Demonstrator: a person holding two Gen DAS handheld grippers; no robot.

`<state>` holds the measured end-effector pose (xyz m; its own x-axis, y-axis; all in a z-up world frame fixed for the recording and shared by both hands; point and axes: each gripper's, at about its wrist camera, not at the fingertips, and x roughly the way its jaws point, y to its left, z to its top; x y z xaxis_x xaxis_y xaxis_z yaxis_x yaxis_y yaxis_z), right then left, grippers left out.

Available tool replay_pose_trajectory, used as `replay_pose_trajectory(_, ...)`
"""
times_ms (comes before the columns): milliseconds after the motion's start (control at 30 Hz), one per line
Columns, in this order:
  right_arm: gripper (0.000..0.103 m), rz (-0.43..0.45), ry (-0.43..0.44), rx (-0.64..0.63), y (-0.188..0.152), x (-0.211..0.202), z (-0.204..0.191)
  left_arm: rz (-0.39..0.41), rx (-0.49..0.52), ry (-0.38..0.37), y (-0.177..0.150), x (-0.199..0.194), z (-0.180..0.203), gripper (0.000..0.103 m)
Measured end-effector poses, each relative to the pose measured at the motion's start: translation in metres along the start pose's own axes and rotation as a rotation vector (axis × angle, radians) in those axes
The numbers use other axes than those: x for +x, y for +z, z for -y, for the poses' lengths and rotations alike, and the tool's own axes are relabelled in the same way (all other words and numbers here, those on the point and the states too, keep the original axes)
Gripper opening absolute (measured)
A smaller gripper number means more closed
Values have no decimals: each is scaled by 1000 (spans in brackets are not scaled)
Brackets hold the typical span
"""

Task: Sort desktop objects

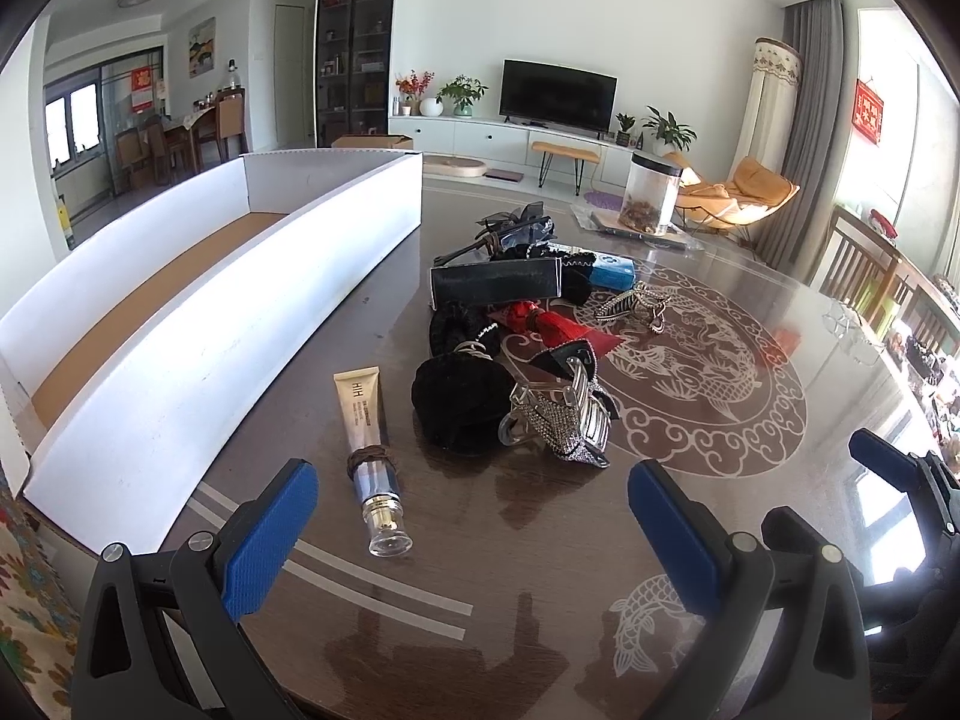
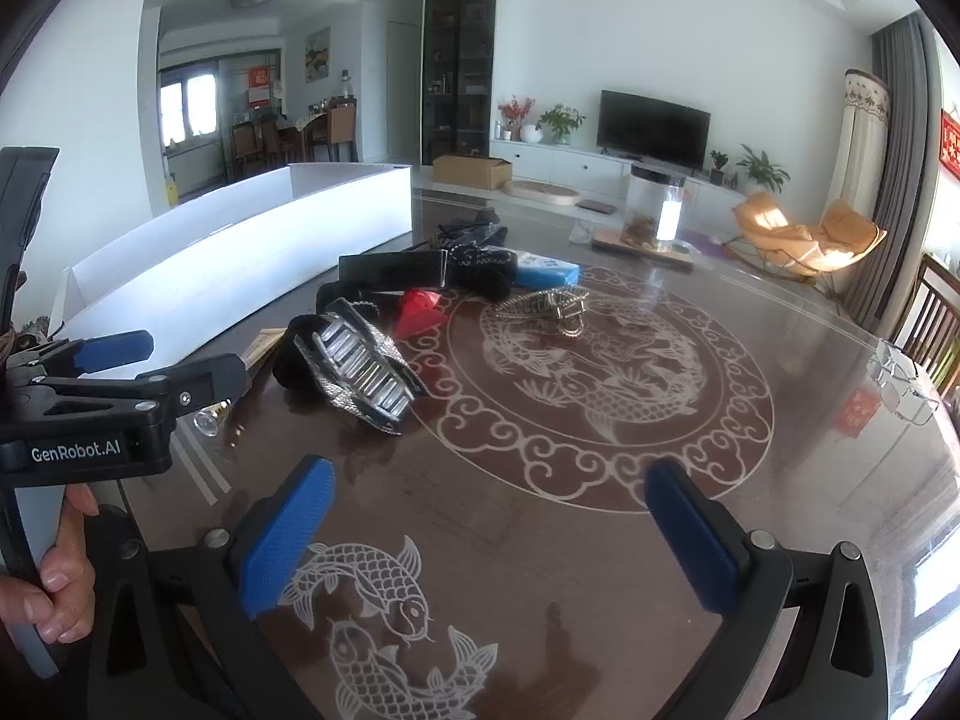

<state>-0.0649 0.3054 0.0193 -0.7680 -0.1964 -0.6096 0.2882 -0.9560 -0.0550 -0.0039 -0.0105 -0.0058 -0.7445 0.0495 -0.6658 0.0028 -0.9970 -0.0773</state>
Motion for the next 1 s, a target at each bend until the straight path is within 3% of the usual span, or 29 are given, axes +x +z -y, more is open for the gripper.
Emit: replay_pose_trajectory(1000,103,-25,-50,-48,-10,16,5,-8,-2,5,-3,4,2,103)
